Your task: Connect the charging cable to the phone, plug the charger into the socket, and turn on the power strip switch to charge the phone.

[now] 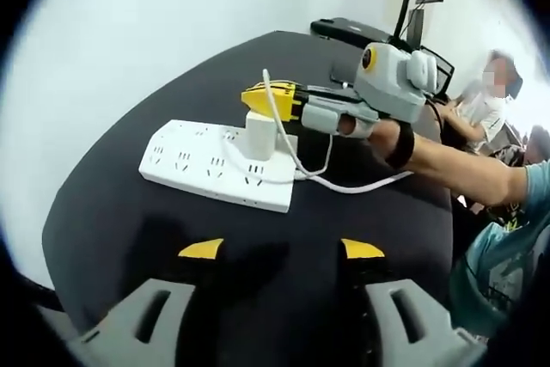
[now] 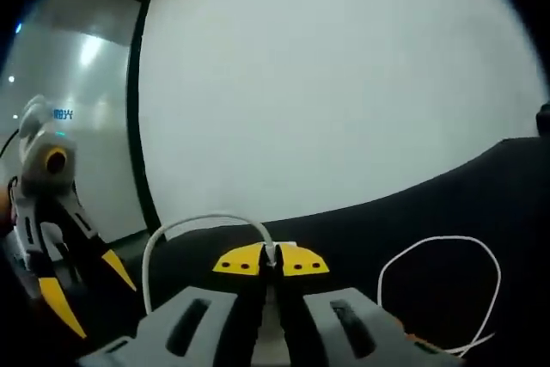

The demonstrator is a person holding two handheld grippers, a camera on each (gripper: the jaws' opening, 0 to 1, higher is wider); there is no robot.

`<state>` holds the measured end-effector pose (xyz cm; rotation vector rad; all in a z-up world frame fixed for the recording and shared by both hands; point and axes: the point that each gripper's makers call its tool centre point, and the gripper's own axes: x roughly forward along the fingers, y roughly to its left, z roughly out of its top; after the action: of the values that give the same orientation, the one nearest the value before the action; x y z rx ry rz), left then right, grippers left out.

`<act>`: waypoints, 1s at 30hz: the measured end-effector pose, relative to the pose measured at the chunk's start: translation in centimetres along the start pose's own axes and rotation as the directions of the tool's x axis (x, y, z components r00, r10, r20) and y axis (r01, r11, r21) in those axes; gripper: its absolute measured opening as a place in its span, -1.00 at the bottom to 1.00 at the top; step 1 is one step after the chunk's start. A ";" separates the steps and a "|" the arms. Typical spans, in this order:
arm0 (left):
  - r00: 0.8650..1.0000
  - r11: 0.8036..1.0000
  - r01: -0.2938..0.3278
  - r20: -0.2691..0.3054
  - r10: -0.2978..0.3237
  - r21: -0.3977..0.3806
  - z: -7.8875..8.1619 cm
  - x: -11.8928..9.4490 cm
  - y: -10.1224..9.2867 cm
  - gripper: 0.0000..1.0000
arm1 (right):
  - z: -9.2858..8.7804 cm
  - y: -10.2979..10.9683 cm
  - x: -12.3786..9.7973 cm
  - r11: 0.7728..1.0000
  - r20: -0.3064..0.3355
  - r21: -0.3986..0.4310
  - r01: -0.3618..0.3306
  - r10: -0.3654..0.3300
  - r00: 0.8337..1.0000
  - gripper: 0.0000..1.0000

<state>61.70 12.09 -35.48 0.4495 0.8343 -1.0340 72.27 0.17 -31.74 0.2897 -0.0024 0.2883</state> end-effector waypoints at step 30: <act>0.994 0.994 -0.101 0.040 0.099 0.031 2.7 -6.7 -6.1 -0.09 | 11.1 -3.9 -12.4 0.987 -0.038 -0.160 -0.028 0.022 0.999 -0.47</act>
<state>55.65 11.27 -28.26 0.4935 0.7541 -0.9620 61.86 -10.03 -22.75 0.1248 0.0069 0.3165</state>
